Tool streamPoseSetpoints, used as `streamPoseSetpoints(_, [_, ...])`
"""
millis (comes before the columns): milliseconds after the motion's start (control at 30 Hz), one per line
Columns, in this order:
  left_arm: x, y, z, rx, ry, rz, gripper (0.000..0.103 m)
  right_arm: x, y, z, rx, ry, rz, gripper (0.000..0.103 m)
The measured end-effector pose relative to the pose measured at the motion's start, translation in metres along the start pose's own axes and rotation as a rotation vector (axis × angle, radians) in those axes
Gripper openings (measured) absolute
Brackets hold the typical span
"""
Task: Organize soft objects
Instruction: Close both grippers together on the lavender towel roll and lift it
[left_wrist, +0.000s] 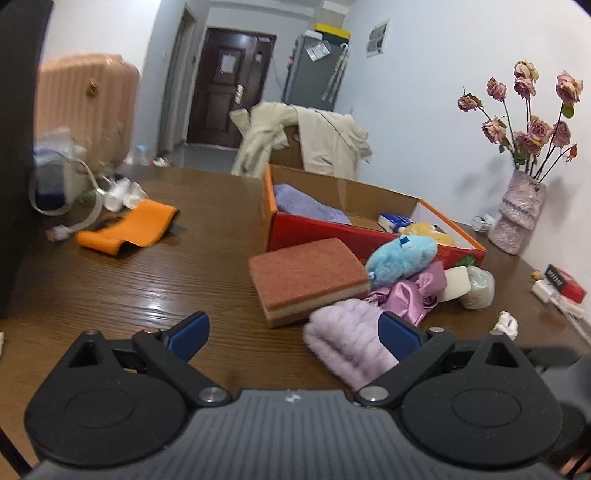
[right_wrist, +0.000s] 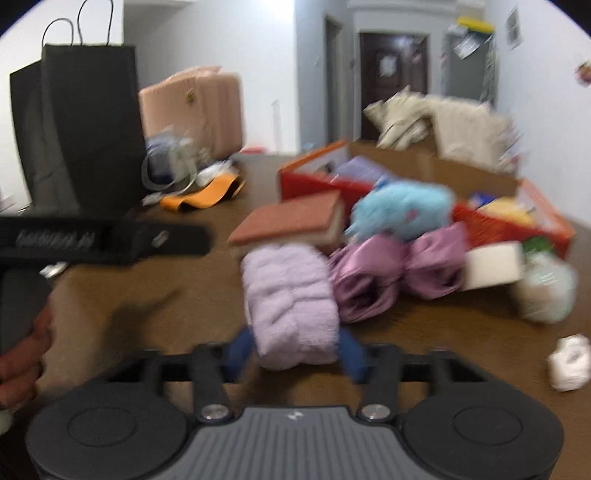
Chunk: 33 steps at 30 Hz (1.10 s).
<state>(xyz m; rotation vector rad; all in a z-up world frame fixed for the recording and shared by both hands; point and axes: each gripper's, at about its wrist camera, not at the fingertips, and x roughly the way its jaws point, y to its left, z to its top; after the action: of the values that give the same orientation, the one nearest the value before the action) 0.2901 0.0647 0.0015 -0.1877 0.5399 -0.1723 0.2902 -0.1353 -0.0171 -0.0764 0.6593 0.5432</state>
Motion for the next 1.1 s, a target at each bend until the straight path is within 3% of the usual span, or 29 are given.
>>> streamPoseSetpoints(100, [0.017, 0.008, 0.0, -0.072, 0.028, -0.087, 0.096, -0.008, -0.009, -0.009, -0.003, 0.0, 0.038, 0.041])
streamPoseSetpoints(200, [0.035, 0.007, -0.002, -0.119, 0.091, -0.155, 0.082, -0.027, -0.029, -0.018, 0.011, -0.005, 0.036, 0.048])
streamPoseSetpoints(333, [0.049, -0.005, -0.008, -0.14, 0.153, -0.24, 0.07, -0.053, -0.064, -0.026, 0.082, -0.045, -0.094, 0.059])
streamPoseSetpoints(400, [0.05, -0.012, -0.011, -0.137, 0.166, -0.244, 0.069, -0.062, -0.08, -0.027, 0.164, -0.062, -0.092, 0.059])
streamPoseSetpoints(500, [0.041, -0.013, -0.011, -0.177, 0.167, -0.207, 0.069, -0.06, -0.092, -0.024, 0.273, -0.072, -0.005, 0.058])
streamPoseSetpoints(667, [0.019, -0.011, -0.016, -0.205, 0.177, -0.187, 0.071, -0.038, -0.088, -0.013, 0.29, -0.074, 0.075, 0.058])
streamPoseSetpoints(800, [0.017, -0.018, -0.031, -0.241, 0.221, -0.228, 0.07, -0.019, -0.082, -0.01, 0.292, -0.038, 0.098, 0.05])
streamPoseSetpoints(867, [0.018, -0.02, -0.035, -0.266, 0.221, -0.24, 0.044, -0.018, -0.082, -0.014, 0.324, -0.03, 0.13, 0.041])
streamPoseSetpoints(933, [0.018, -0.022, -0.038, -0.278, 0.223, -0.265, 0.039, -0.021, -0.082, -0.018, 0.353, -0.021, 0.15, 0.028])
streamPoseSetpoints(1100, [-0.002, -0.039, -0.048, -0.239, 0.233, -0.292, 0.034, -0.057, -0.07, -0.039, 0.365, -0.033, 0.118, 0.021])
